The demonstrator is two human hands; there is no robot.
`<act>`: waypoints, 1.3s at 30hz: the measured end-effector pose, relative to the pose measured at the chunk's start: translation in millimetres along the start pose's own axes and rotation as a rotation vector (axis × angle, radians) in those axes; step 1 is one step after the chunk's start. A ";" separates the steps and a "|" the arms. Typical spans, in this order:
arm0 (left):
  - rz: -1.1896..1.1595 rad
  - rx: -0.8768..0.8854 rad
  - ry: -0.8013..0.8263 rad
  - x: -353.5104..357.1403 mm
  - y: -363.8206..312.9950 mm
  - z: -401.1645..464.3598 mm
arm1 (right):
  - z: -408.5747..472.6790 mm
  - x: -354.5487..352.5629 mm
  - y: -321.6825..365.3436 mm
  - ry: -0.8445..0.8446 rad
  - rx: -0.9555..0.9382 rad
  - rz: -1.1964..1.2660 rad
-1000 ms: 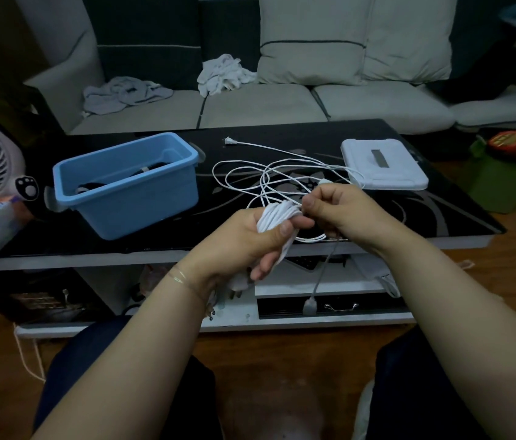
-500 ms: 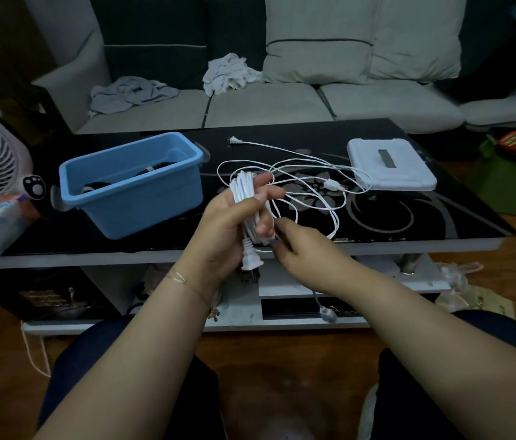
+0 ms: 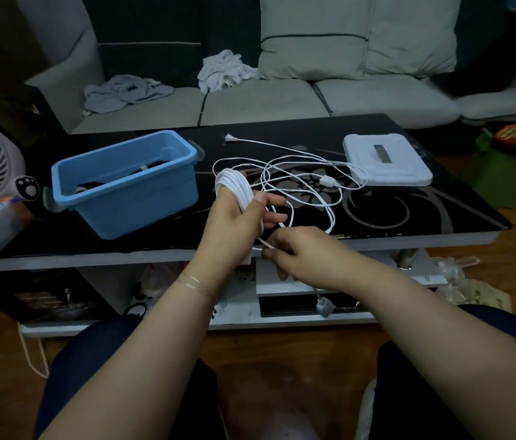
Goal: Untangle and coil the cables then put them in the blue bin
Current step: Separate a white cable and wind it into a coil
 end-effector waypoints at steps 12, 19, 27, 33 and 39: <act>0.383 -0.106 0.044 -2.6 3.5 -2.3 | -3.4 -2.9 -3.2 -0.005 -0.033 0.019; 0.587 -0.230 0.142 -3.8 9.0 -1.5 | -11.4 -24.8 -4.5 -0.293 0.024 -0.137; 0.314 -0.268 0.294 0.5 4.4 -3.9 | -7.0 -34.9 -16.1 -0.276 -0.048 0.148; 0.111 -0.262 0.415 -0.8 2.1 -6.3 | 1.5 -36.6 -22.6 -0.357 -0.092 0.503; -0.004 -0.252 0.418 -3.8 1.9 -5.7 | 10.8 -18.2 -16.7 -0.436 -0.034 0.775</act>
Point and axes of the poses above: each hand's wrist, its own z-axis towards the middle knuckle, its own x-axis out of the palm, y = z × x, the point moved 2 cm from there along z, towards the middle knuckle, and after that the axes turned 10 degrees about y, right-handed, at the moved point
